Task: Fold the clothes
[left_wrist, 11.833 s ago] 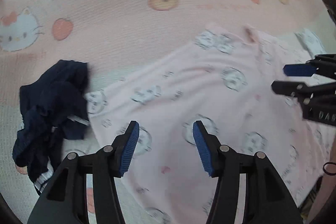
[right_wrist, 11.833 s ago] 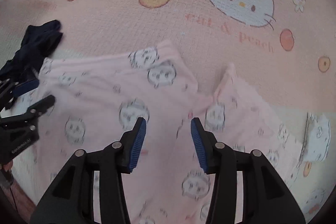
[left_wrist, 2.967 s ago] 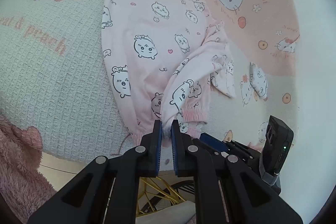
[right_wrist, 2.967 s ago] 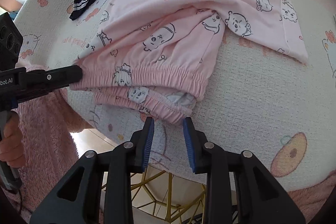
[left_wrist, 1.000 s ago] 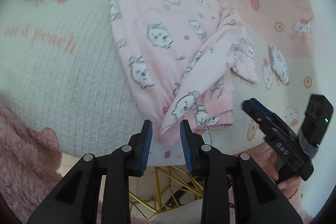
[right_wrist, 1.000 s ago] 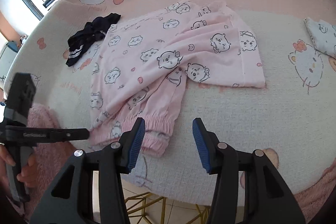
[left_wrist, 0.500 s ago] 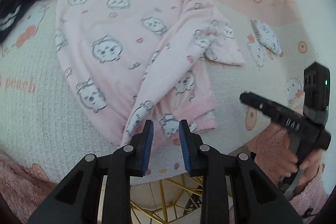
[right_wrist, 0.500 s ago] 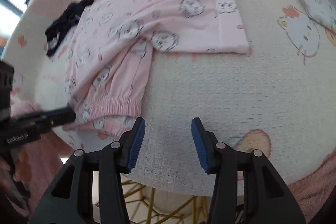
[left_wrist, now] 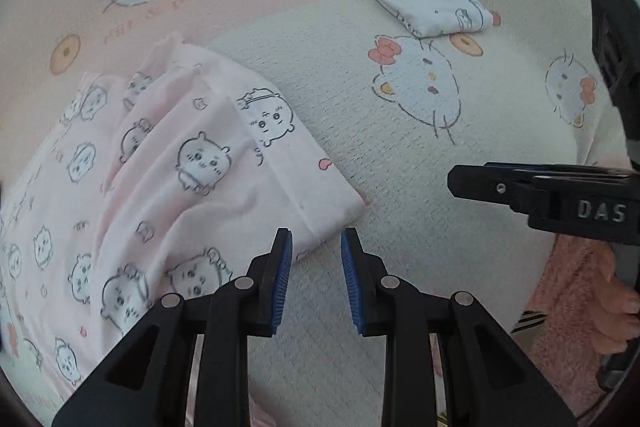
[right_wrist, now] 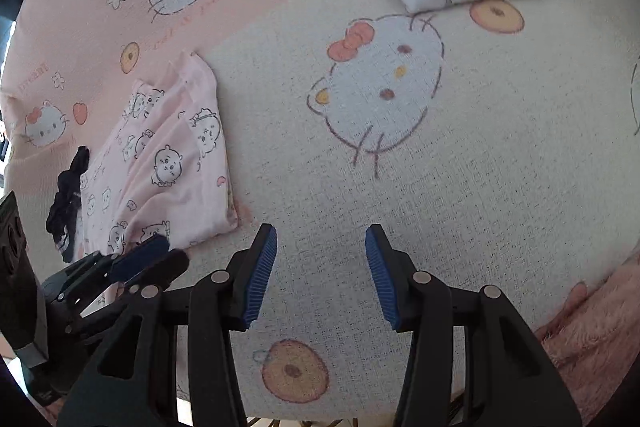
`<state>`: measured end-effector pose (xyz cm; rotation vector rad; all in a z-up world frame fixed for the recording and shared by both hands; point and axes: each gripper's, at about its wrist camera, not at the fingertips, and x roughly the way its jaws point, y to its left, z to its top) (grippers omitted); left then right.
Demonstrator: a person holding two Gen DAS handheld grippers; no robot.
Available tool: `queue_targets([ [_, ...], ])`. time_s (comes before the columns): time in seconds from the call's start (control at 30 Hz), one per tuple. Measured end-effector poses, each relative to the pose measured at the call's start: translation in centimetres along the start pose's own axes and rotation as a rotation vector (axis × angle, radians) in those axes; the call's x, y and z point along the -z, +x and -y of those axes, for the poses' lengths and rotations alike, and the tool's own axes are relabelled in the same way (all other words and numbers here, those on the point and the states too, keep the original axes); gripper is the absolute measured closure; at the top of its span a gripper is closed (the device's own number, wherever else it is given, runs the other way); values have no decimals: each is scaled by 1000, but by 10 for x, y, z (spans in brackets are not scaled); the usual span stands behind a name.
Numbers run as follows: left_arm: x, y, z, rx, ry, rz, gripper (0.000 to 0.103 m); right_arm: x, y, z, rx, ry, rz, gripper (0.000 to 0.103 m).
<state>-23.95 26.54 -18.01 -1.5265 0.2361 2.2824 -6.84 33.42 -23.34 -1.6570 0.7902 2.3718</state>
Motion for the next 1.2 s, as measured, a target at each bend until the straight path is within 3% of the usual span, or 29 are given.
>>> queue_targets([
  [0.17, -3, 16, 7, -30, 25, 5, 73, -11, 7, -10, -6, -23, -3, 56],
  [0.2, -5, 15, 4, -22, 6, 9, 83, -11, 12, -14, -8, -31, -17, 56],
  [0.23, -7, 13, -3, -3, -32, 14, 93, -10, 18, -18, -9, -41, -33, 56],
  [0.27, -10, 12, -10, 16, -70, 19, 96, -9, 22, -21, -7, -51, -45, 56],
  [0.37, -6, -16, -44, 75, -206, 82, 97, -7, 27, -30, -23, -69, -60, 56],
  [0.53, 27, -88, -137, 70, -401, 201, 97, -22, 28, -53, -75, -69, -62, 55],
  [0.7, 64, -144, -239, 33, -590, 287, 97, -57, 38, -130, -32, -288, -28, 54],
  [0.77, 81, -143, -272, -24, -627, 272, 97, -76, 43, -154, -28, -318, -14, 54],
  [0.87, 104, -134, -313, -51, -684, 253, 97, -102, 59, -186, -2, -367, 3, 54],
  [1.0, 116, -113, -342, -44, -708, 231, 97, -117, 74, -230, 7, -538, 48, 54],
  [1.2, 120, -92, -351, -6, -702, 218, 97, -78, 102, -286, 96, -1040, 63, 54],
])
